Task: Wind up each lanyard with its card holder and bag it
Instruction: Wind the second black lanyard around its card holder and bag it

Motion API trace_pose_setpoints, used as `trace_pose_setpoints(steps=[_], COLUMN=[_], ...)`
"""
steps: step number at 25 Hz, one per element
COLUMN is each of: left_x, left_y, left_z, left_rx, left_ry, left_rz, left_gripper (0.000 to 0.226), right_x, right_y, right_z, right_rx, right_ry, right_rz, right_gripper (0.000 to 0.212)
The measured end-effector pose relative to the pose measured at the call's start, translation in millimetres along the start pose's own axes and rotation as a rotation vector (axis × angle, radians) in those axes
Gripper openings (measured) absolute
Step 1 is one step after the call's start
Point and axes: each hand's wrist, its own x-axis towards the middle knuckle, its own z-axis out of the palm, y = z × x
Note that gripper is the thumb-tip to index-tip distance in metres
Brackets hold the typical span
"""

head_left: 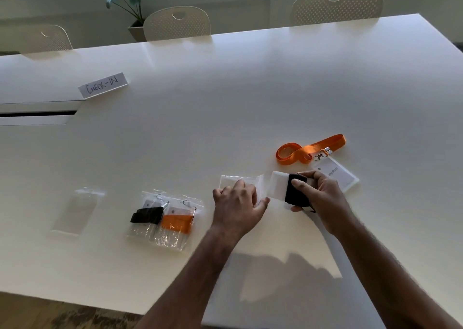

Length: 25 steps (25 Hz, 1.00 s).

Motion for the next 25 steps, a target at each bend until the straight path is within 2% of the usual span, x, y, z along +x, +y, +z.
trace_pose_setpoints(steps=[10, 16, 21, 25], left_x=[0, 2, 8, 9], left_y=[1, 0, -1, 1], left_z=[0, 0, -2, -6], left_rx=[-0.036, -0.042, -0.135, -0.172], left_ry=[-0.043, -0.017, 0.044, 0.086], left_rz=[-0.014, -0.025, -0.048, -0.004], left_gripper=[0.037, 0.029, 0.028, 0.027], right_x=[4, 1, 3, 3], right_y=[-6, -5, -9, -11], right_z=[7, 17, 30, 31], right_rx=[-0.155, -0.176, -0.276, -0.321], right_ry=[0.001, -0.044, -0.104, -0.088], right_rz=[-0.025, -0.059, -0.058, -0.057], right_gripper=[0.035, 0.025, 0.028, 0.028])
